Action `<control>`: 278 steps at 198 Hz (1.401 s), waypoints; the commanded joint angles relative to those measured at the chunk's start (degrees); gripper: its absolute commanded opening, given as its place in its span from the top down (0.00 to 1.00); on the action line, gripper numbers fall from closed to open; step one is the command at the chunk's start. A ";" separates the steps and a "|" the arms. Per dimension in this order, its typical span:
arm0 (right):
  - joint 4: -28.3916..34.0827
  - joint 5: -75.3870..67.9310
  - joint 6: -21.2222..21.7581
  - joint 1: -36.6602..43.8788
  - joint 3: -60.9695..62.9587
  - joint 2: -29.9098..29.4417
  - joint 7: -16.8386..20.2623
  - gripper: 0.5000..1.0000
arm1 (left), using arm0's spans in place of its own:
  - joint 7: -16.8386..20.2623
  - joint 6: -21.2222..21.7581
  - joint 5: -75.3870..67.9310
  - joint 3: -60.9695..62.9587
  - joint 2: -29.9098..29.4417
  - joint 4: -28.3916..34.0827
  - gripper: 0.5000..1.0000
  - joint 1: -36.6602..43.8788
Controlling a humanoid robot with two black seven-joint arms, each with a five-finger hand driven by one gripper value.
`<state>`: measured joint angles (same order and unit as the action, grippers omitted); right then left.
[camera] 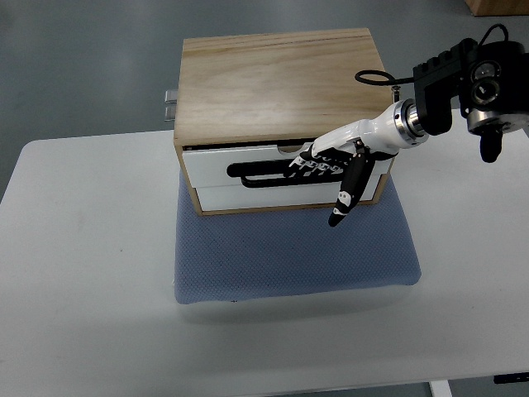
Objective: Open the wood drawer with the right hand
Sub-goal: 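Pull the upper drawer toward the robot with the right hand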
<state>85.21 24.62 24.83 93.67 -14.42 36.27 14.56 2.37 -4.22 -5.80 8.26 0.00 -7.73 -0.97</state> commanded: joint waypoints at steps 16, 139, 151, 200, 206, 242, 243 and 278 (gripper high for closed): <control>1.45 -0.01 1.72 0.28 0.00 0.99 -0.06 0.10 | 0.00 0.00 0.00 0.00 0.00 0.00 0.00 0.00; 7.95 0.08 5.76 2.13 -0.17 3.81 -0.06 0.10 | 0.00 0.00 0.00 0.00 0.00 0.00 0.00 0.00; 8.65 0.08 6.46 2.22 -0.35 4.60 -0.06 0.10 | 0.00 0.00 0.00 0.00 0.00 0.00 0.00 0.00; 9.44 0.17 7.69 2.74 -0.26 6.18 -0.15 0.10 | 0.00 0.00 0.00 0.00 0.00 0.00 0.00 0.00; 9.53 0.17 7.61 3.01 -0.17 6.27 -0.15 0.10 | 0.00 0.00 0.00 0.00 0.00 0.00 0.00 0.00; 9.53 0.17 7.17 3.89 0.18 6.27 -0.32 0.10 | 0.00 0.00 0.00 0.00 0.00 0.00 0.00 0.00; 9.53 0.17 7.17 3.89 0.18 6.27 -0.41 0.10 | 0.00 0.00 0.00 0.00 0.00 0.00 0.00 0.00; 9.53 -0.01 7.17 4.24 0.53 6.53 -0.85 0.10 | 0.00 0.00 0.00 0.00 0.00 0.00 0.00 0.00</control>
<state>94.75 24.78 31.97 97.79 -14.17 42.66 13.99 2.37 -4.22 -5.80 8.26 0.00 -7.73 -0.97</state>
